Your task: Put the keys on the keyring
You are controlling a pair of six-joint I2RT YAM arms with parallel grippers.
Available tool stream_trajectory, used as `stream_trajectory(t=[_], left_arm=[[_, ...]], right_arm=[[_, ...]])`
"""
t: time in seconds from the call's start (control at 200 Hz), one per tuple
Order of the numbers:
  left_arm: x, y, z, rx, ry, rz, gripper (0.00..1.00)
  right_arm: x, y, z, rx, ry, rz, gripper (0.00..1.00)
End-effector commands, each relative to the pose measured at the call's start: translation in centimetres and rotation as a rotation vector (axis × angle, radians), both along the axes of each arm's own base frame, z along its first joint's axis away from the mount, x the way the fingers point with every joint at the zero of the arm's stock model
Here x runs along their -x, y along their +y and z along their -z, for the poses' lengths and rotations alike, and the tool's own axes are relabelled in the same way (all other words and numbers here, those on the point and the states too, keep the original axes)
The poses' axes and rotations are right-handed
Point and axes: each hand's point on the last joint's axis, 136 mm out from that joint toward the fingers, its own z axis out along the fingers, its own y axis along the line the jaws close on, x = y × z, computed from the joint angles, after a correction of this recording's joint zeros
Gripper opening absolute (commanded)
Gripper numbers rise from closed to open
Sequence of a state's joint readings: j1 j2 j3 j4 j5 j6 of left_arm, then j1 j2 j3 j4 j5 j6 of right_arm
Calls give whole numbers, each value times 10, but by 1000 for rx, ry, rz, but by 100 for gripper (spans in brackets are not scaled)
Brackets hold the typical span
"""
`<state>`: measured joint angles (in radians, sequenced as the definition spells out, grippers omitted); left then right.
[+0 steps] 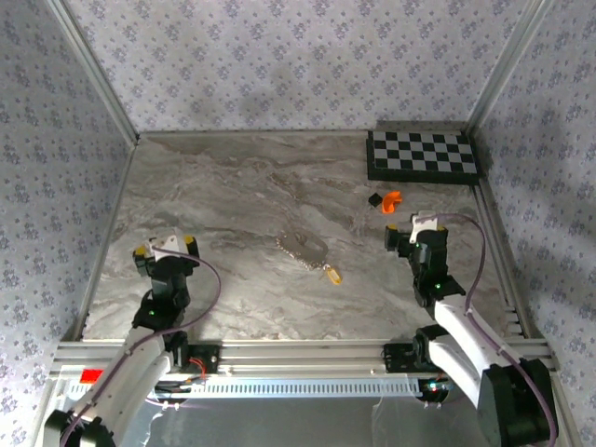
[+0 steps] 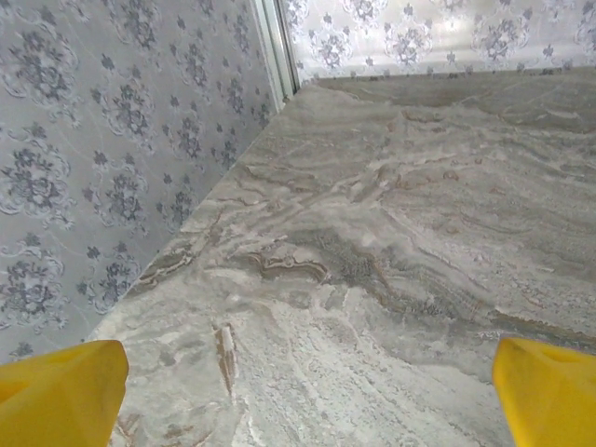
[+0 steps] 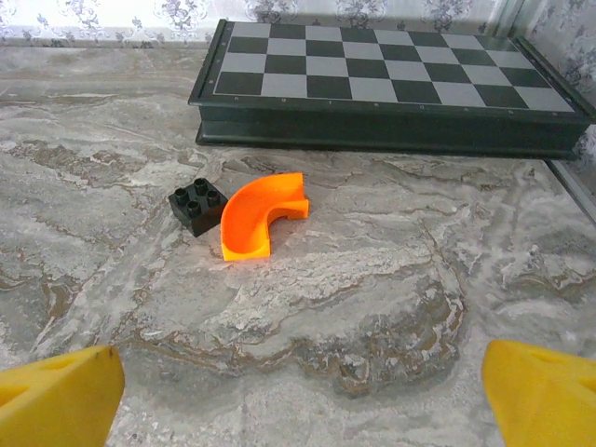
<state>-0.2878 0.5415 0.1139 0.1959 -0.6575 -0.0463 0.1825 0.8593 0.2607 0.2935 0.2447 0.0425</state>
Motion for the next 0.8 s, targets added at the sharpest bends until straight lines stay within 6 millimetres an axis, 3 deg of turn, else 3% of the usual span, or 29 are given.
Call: stream_trajectory(t=[0.0,0.255,0.795], left_arm=[[-14,-5,-15,67,-91,27,100],[-36,-6,1,47,-17,26,99],[-72,8,6,53,-9,-18,100]], right_arm=[[-5,-2,-2,10,-57,3,100],[-13,-8,13,45,-44,38,100],[-39,-9,10,92,-97,53,100]])
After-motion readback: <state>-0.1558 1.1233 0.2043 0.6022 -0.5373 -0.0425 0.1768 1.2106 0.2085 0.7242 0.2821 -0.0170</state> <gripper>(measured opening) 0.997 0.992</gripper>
